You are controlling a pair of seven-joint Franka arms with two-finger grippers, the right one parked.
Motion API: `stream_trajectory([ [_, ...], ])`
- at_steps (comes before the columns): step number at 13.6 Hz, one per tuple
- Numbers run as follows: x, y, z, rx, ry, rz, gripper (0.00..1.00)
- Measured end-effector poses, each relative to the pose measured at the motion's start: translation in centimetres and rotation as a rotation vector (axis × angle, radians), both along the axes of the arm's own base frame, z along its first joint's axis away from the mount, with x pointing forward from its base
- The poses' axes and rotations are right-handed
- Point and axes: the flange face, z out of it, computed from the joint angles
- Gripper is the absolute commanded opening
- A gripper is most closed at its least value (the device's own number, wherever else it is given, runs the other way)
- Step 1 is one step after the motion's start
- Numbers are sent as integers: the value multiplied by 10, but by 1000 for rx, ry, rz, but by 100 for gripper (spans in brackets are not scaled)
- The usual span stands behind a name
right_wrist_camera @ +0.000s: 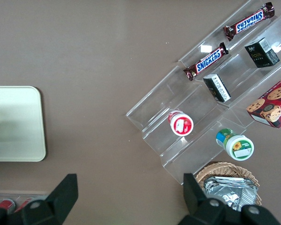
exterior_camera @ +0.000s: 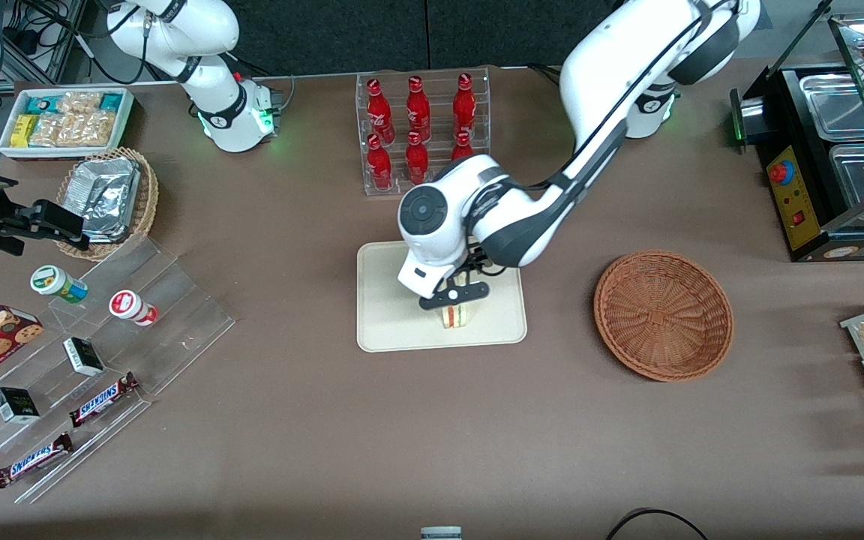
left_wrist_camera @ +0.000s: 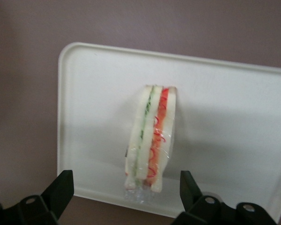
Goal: Place sandwich from basket to tray
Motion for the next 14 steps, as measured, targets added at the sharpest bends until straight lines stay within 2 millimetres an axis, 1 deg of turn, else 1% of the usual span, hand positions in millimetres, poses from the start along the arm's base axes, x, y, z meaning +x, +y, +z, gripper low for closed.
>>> stream_trajectory([
  [1,14,19,14,-2,-4,37,100],
  [2,28,41,24,1,7,76,100],
  [5,68,109,36,-3,51,146,100],
  [7,87,149,45,-38,93,158,100],
  [9,98,189,62,-48,124,155,100],
  [11,102,220,79,-63,139,136,100],
  [13,96,252,97,-97,159,69,100],
  [14,91,273,106,-105,168,39,100],
])
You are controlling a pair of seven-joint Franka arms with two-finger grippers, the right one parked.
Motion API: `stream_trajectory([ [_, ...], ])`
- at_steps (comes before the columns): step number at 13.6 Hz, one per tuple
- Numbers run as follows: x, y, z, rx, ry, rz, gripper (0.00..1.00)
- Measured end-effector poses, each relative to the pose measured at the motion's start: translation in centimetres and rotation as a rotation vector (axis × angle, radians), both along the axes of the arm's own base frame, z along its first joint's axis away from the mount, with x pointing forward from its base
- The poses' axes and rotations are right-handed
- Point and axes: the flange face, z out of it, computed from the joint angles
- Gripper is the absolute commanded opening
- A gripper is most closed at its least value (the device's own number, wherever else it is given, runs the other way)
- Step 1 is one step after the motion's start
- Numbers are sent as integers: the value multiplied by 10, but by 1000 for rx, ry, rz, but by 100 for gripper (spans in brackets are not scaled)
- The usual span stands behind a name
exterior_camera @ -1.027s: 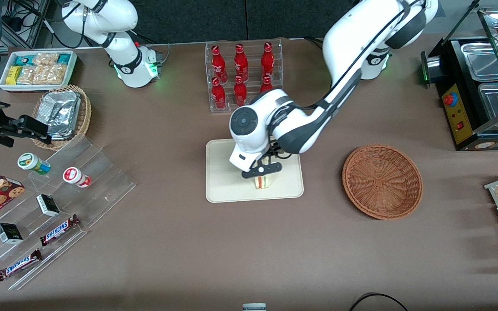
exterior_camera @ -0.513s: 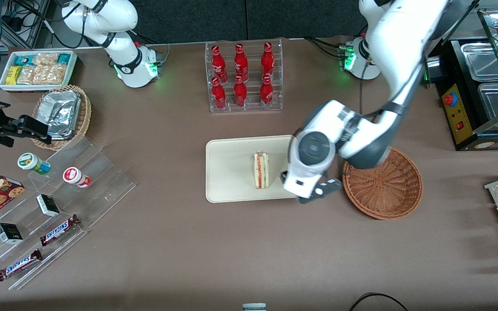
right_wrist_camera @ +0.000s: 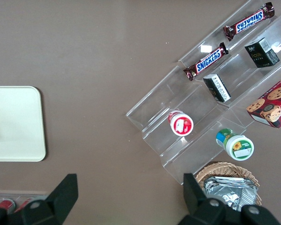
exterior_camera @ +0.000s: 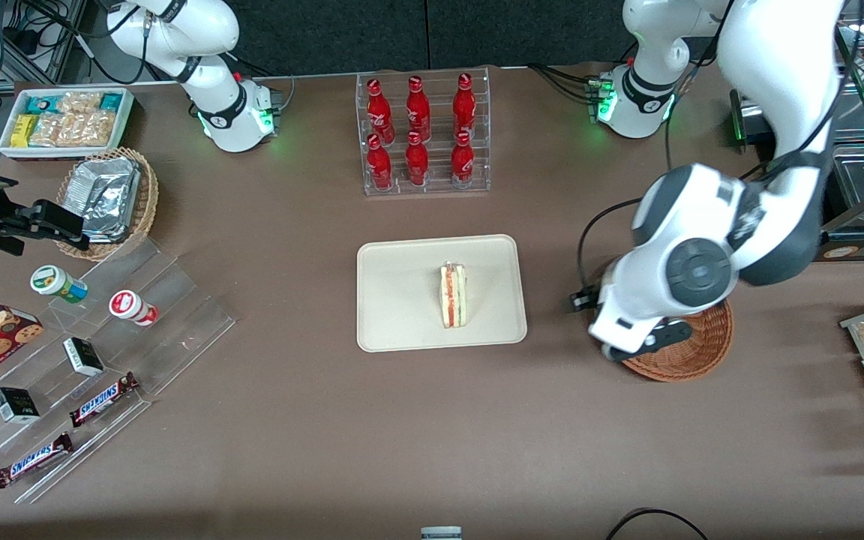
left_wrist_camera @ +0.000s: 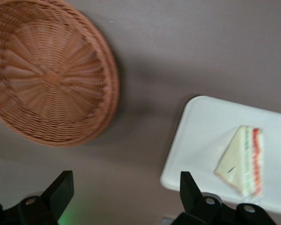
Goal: Place sandwich from basket to tray
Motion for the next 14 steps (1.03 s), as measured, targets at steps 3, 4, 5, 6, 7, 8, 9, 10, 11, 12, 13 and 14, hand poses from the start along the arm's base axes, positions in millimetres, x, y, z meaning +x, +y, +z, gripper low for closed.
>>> stream_trajectory([
  [3,-24,77,36,-26,62,-131,100],
  [4,-33,99,51,-34,83,-175,100],
  [5,-41,118,66,-42,92,-206,100],
  [6,-48,131,81,-50,90,-230,100],
  [7,-56,140,96,-57,87,-254,100],
  [8,-65,146,110,-60,89,-268,100],
  [9,-75,151,125,-59,90,-269,100],
  [10,-87,155,141,-57,91,-265,100],
  [11,-99,159,156,-54,91,-261,100],
  [12,-110,161,170,-51,89,-259,100],
  [13,-118,163,180,-47,85,-258,100],
  [14,-123,163,185,-45,78,-258,100],
])
